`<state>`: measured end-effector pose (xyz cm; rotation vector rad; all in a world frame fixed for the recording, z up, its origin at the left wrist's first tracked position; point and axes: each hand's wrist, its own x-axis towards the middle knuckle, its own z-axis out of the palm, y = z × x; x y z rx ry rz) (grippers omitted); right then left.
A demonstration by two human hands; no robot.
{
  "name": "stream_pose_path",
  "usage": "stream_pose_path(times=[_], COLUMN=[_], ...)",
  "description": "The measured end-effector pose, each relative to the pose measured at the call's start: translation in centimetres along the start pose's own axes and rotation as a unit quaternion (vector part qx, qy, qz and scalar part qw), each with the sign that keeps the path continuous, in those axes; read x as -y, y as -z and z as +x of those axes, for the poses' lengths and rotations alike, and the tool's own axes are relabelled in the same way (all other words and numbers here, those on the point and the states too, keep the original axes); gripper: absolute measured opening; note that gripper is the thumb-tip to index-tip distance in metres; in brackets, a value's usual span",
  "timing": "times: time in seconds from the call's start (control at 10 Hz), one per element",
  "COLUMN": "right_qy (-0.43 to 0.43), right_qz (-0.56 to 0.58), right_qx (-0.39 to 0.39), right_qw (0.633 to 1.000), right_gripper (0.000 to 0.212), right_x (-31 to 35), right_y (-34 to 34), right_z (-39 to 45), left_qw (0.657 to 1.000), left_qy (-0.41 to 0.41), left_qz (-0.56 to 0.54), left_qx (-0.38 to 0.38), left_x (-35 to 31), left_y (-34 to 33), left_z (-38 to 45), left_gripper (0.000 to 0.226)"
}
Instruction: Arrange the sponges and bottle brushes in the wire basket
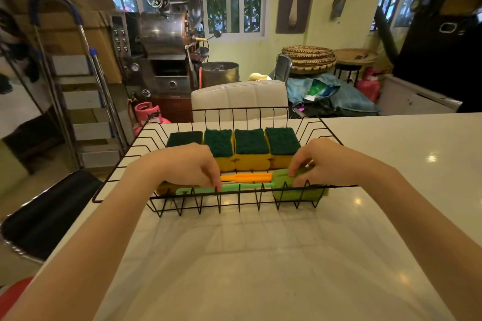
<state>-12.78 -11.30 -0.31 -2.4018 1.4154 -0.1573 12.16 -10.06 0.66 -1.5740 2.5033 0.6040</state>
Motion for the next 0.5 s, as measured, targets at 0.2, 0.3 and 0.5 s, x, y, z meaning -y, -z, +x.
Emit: stream_pose_path(times=[0.2, 0.3, 0.5], right_qy=[-0.002, -0.002, 0.024], right_qz=[0.020, 0.030, 0.035], right_qx=[0.015, 0.030, -0.075], right_qw=[1.000, 0.999, 0.996], right_gripper=[0.018, 0.019, 0.020], right_x=[0.0, 0.1, 0.7], right_y=[-0.1, 0.2, 2.7], right_z=[-0.2, -0.5, -2.8], left_qw=[0.989, 0.987, 0.985], left_qy=[0.073, 0.085, 0.044], left_qz=[-0.104, -0.115, -0.165], left_qx=[0.070, 0.068, 0.022], left_x=[-0.4, -0.7, -1.2], left_y=[-0.3, -0.4, 0.1], left_z=[0.2, 0.3, -0.4], left_gripper=[0.038, 0.049, 0.052])
